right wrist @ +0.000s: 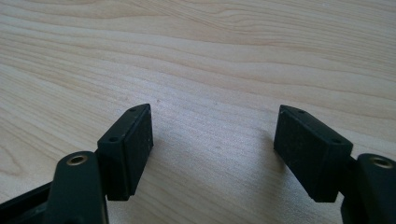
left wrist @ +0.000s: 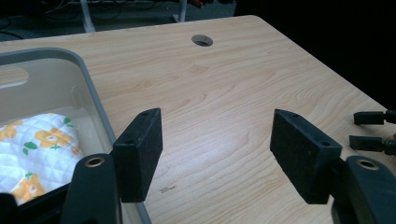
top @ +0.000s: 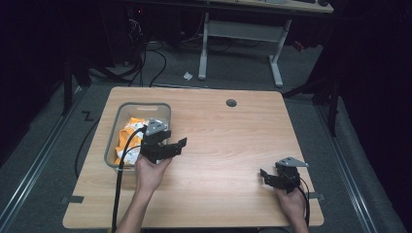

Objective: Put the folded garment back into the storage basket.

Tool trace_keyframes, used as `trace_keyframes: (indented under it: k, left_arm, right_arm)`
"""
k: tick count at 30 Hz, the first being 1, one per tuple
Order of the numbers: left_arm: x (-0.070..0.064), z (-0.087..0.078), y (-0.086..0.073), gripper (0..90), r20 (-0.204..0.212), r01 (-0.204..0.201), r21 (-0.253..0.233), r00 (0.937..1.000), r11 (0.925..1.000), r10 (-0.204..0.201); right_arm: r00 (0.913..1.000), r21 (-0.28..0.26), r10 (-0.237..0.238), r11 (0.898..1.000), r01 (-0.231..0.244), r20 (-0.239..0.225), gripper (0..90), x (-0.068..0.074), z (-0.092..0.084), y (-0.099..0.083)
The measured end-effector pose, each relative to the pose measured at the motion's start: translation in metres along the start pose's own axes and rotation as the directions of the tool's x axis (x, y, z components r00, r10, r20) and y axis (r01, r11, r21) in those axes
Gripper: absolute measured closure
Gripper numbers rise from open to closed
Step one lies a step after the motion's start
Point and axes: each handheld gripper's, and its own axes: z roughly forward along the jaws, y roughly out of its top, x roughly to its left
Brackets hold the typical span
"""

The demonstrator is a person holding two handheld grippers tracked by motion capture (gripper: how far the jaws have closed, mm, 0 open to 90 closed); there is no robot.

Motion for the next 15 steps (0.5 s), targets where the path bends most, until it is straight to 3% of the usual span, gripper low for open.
trace_keyframes:
  k: [15]
  left_arm:
    - [-0.013, 0.007, -0.005, 34.0, 0.039, -0.004, 0.003, 0.9992, 1.0000, 0.004]
  right_arm:
    - [1.0000, 0.000, 0.002, 1.000, -0.002, 0.000, 28.4, 0.000, 0.000, 0.000]
